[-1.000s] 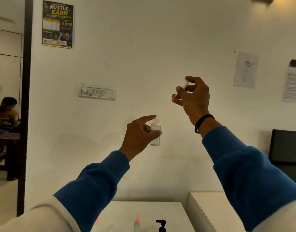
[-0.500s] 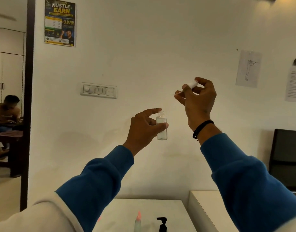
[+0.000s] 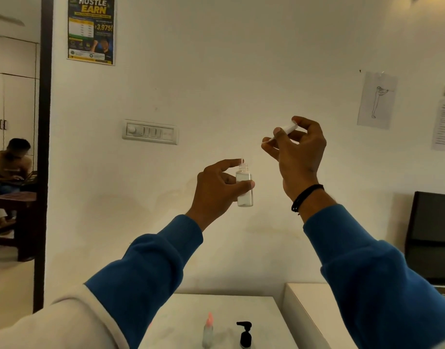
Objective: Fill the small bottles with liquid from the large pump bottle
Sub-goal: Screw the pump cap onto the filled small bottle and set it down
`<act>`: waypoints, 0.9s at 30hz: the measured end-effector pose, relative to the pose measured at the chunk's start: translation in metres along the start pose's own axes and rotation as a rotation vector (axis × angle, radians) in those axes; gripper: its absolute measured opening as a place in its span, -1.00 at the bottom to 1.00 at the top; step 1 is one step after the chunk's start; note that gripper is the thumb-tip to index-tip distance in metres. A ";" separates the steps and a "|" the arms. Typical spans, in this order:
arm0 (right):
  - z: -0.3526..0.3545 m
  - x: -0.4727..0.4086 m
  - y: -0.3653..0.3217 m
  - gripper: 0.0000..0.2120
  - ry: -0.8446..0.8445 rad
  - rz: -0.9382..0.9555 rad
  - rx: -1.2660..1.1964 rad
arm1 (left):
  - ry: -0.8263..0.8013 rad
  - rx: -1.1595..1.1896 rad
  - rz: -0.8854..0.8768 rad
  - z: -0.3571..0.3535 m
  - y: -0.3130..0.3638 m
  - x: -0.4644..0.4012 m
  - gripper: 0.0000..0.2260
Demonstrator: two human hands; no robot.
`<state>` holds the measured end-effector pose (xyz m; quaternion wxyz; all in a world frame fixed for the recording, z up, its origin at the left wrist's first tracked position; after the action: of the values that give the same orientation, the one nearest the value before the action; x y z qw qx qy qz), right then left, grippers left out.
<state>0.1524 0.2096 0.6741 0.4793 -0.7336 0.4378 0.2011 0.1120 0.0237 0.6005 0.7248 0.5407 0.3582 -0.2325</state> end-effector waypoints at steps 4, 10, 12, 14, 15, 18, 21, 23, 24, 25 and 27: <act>-0.001 0.003 0.003 -0.63 -0.005 0.010 0.022 | -0.006 -0.004 -0.004 -0.001 0.000 0.000 -0.50; -0.001 0.003 0.006 -0.63 -0.047 0.038 0.119 | 0.006 -0.030 -0.018 0.001 -0.002 0.000 -0.52; -0.005 0.004 0.006 -0.62 -0.101 0.054 0.197 | 0.001 -0.053 -0.026 0.001 -0.003 0.000 -0.51; -0.011 0.005 0.007 -0.61 -0.169 0.073 0.274 | -0.005 -0.074 -0.031 -0.001 -0.004 0.000 -0.50; -0.014 0.007 0.008 -0.61 -0.198 0.086 0.315 | -0.007 -0.078 -0.033 -0.002 -0.004 0.000 -0.51; -0.020 0.010 0.012 -0.59 -0.243 0.131 0.442 | -0.007 -0.105 -0.039 -0.004 -0.004 0.001 -0.52; -0.024 0.013 0.017 -0.60 -0.263 0.149 0.516 | -0.010 -0.114 -0.042 -0.006 -0.002 0.001 -0.52; -0.028 0.014 0.019 -0.62 -0.291 0.150 0.548 | -0.009 -0.113 -0.041 -0.006 -0.001 0.000 -0.51; -0.030 0.015 0.020 -0.63 -0.306 0.153 0.565 | -0.008 -0.120 -0.043 -0.006 0.000 -0.002 -0.51; -0.032 0.016 0.020 -0.64 -0.320 0.156 0.584 | -0.006 -0.132 -0.044 -0.006 0.000 -0.003 -0.50; -0.035 0.020 0.023 -0.64 -0.346 0.156 0.614 | -0.002 -0.146 -0.040 -0.006 -0.001 -0.005 -0.50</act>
<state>0.1395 0.1664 0.6642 0.7274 -0.4749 0.4451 0.2173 0.1072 0.0285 0.6027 0.7577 0.4790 0.3843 -0.2207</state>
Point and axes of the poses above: each hand's wrist, its own x-axis away from the middle knuckle, its own z-axis out of the back of the hand, y = z × x, the point moved 9 cm from there along -x, towards the middle knuckle, and after that the axes turned 7 degrees about -x, right-handed, at the moved point
